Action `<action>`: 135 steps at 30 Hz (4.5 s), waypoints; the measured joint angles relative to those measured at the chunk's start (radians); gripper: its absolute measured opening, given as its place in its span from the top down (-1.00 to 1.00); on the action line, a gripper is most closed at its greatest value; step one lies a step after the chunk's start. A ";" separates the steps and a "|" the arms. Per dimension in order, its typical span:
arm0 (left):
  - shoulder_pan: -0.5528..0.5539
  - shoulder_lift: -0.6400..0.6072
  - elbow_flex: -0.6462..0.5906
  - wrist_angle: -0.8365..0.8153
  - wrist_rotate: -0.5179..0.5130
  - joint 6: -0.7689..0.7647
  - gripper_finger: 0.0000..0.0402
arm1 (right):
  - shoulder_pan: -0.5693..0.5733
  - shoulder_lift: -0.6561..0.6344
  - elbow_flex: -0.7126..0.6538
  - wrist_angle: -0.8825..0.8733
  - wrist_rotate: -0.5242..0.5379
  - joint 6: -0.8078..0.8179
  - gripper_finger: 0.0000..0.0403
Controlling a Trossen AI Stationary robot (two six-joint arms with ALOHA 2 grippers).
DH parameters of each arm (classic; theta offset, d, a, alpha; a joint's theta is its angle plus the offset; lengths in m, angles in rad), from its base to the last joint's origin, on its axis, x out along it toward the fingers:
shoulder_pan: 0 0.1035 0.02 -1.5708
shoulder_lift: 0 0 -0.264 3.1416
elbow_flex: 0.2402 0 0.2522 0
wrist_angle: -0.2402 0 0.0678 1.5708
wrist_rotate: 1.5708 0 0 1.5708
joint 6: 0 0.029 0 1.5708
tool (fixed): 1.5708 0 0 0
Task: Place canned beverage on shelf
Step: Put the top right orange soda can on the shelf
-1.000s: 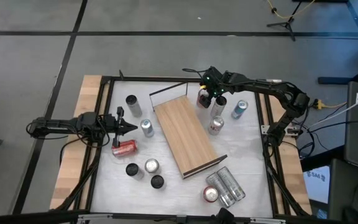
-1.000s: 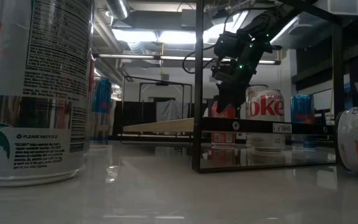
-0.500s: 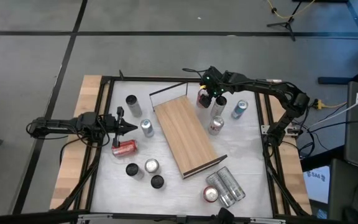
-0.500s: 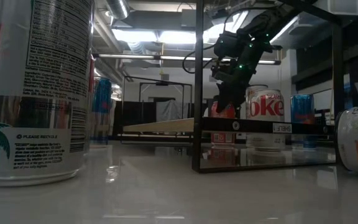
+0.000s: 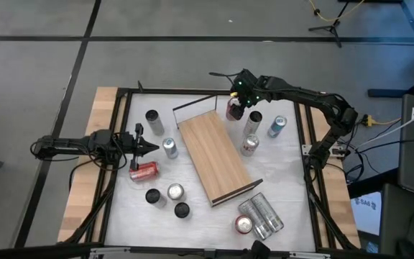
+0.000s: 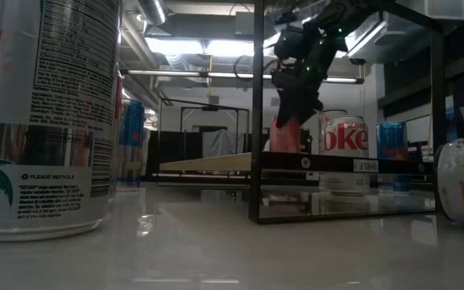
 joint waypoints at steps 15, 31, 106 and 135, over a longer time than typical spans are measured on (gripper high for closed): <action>0.000 0.000 0.000 0.000 0.000 0.000 1.00 | 0.059 0.000 0.073 0.059 -0.140 0.056 -0.44; 0.000 0.000 0.000 0.000 0.000 0.000 1.00 | 0.206 0.000 0.073 0.049 -0.163 -0.035 -0.44; 0.000 0.000 0.000 0.000 0.000 0.000 1.00 | 0.405 -0.002 0.017 -0.023 -0.098 -0.243 -0.73; 0.000 0.000 0.000 0.000 0.000 0.000 1.00 | 0.405 0.000 0.169 -0.141 -0.070 -0.215 -0.79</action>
